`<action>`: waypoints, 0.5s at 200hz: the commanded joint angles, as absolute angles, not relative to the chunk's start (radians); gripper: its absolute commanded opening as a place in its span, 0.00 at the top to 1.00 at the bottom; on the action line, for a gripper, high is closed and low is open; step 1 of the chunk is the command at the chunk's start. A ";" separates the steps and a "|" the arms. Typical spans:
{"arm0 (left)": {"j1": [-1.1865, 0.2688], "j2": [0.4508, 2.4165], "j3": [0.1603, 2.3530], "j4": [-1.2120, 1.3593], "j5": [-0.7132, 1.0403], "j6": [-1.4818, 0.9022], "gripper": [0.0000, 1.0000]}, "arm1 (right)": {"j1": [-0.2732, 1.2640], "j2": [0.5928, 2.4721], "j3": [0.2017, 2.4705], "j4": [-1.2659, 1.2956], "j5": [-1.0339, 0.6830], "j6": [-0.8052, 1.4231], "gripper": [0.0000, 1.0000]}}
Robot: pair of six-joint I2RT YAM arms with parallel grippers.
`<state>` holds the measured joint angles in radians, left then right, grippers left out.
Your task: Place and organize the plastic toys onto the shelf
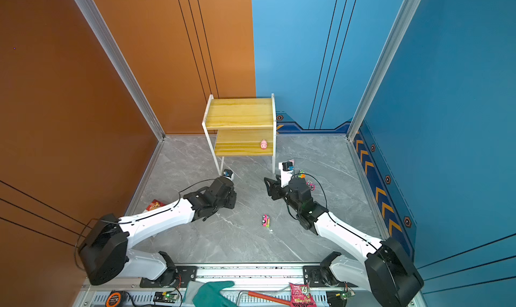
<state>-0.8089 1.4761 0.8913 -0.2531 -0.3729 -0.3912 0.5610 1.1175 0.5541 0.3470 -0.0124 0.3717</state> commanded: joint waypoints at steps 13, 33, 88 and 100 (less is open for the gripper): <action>-0.908 1.674 1.051 -0.379 -0.668 -0.264 0.76 | 0.471 1.004 0.526 0.163 0.067 0.420 0.39; -0.954 1.787 1.133 -0.414 -0.765 -0.231 0.76 | 0.423 0.937 0.513 0.132 0.060 0.426 0.38; -1.045 2.012 1.310 -0.477 -0.888 -0.129 0.76 | 0.350 0.825 0.494 0.074 0.020 0.432 0.38; -1.057 2.049 1.334 -0.481 -0.903 -0.113 0.76 | 0.347 0.814 0.494 0.068 0.020 0.431 0.38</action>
